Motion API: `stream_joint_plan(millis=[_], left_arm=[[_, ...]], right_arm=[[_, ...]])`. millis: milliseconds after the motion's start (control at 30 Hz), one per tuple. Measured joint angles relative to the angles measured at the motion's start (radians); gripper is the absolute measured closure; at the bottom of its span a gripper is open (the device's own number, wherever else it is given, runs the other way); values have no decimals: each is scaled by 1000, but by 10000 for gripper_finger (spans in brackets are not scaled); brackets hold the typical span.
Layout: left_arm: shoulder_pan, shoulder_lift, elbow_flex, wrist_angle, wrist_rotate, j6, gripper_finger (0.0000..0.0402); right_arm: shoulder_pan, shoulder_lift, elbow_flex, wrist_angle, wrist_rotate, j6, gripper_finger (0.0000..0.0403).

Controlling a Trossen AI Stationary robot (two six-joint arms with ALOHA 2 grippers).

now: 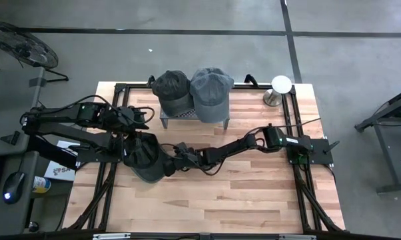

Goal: Pick & Place hat
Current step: Stack the black cap on top of the black cap on the shelf

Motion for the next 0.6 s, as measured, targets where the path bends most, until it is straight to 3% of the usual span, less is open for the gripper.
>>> stream_joint_plan(millis=[233,600], left_arm=[[0,0,0,0,-1,0,234],[0,0,0,0,-1,0,234]], right_arm=[[-2,11,0,27,-14,-4,270],[-2,10,0,62,-31,-10,388]])
